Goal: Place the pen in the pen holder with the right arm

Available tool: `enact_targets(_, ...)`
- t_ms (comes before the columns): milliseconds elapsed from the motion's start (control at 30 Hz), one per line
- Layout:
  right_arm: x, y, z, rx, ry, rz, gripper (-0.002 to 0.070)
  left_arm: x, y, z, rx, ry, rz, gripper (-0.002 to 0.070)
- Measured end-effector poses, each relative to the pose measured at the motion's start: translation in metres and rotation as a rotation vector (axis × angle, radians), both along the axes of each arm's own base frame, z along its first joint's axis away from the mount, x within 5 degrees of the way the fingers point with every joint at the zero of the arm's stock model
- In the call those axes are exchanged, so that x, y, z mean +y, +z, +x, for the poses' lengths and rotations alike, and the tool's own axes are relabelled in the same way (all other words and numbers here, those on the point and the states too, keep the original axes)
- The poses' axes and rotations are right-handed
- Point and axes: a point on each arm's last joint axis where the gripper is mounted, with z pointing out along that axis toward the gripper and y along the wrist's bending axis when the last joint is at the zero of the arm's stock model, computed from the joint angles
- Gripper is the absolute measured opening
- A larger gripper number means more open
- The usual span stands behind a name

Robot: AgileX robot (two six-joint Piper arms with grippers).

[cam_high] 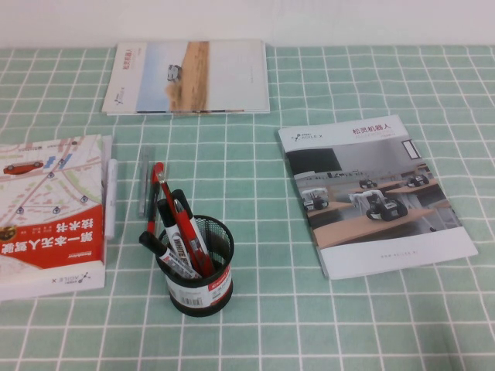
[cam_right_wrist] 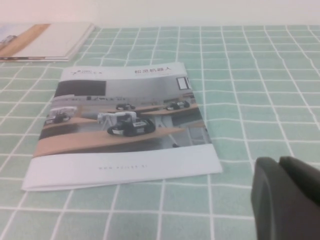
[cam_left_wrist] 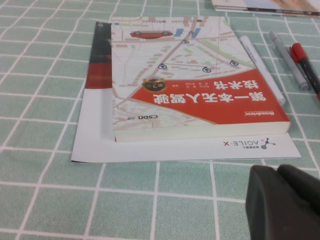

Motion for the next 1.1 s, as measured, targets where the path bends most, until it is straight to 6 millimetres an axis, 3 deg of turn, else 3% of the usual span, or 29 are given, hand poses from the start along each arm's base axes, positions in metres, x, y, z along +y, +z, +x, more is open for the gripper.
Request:
enact_targets(167,-0.003,-0.005,-0.008,0.022,-0.024,-0.003,-0.0019,0.000,0.000,0.000,0.000,0.000,0.000,-0.0004)
enact_targets(1100,0.005,-0.014,-0.011,0.099,0.115,-0.071,-0.0019,0.000,0.000,0.000,0.000,0.000,0.000,-0.0004)
